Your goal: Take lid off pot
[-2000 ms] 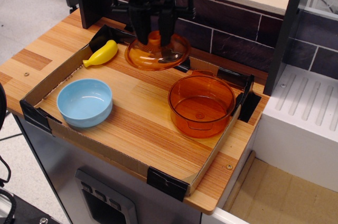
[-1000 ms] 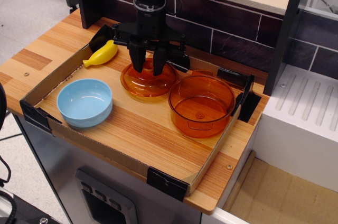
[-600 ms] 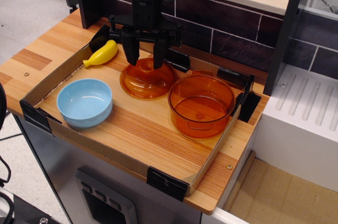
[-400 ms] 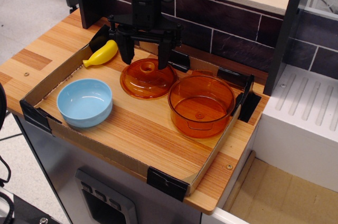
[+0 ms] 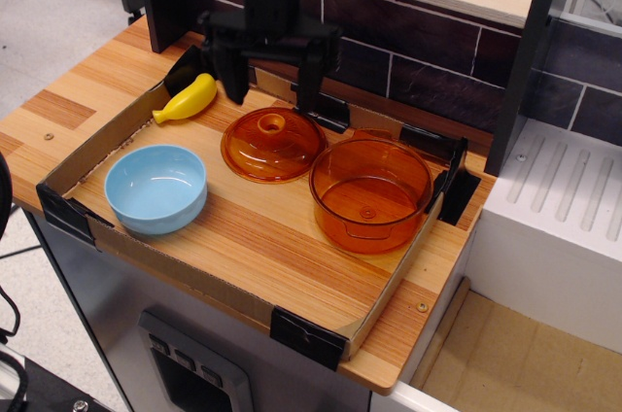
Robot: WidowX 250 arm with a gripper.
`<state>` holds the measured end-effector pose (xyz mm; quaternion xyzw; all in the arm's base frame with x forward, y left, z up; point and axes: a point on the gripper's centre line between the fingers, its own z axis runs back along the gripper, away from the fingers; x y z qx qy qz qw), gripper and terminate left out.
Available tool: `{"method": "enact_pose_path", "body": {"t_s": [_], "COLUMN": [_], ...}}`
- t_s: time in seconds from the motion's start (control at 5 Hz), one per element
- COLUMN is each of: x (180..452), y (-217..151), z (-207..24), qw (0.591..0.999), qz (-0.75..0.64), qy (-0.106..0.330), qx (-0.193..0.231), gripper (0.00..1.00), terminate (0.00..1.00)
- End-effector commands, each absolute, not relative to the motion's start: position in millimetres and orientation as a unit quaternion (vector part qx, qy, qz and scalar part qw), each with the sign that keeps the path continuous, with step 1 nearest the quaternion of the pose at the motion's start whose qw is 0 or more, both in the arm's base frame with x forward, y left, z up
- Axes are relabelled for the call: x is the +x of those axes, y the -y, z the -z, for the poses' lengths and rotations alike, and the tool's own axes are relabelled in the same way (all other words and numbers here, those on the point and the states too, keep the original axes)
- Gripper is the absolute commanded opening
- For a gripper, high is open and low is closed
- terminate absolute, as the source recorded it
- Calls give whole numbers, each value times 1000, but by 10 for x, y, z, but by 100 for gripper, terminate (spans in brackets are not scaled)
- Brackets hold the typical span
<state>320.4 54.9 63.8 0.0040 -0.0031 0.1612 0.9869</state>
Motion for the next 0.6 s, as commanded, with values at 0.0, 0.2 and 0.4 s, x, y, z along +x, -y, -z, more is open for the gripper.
{"method": "enact_pose_path", "body": {"t_s": [0.0, 0.2, 0.4], "x": [3153, 3153, 3153], "y": [-242, -242, -242], "z": [-1160, -1160, -1160], "qw": [988, 988, 988], "qz": [-141, -141, -141], "qy": [55, 55, 55], "qx": [0, 0, 0], "gripper": [100, 100, 100], "terminate": [0, 0, 100]}}
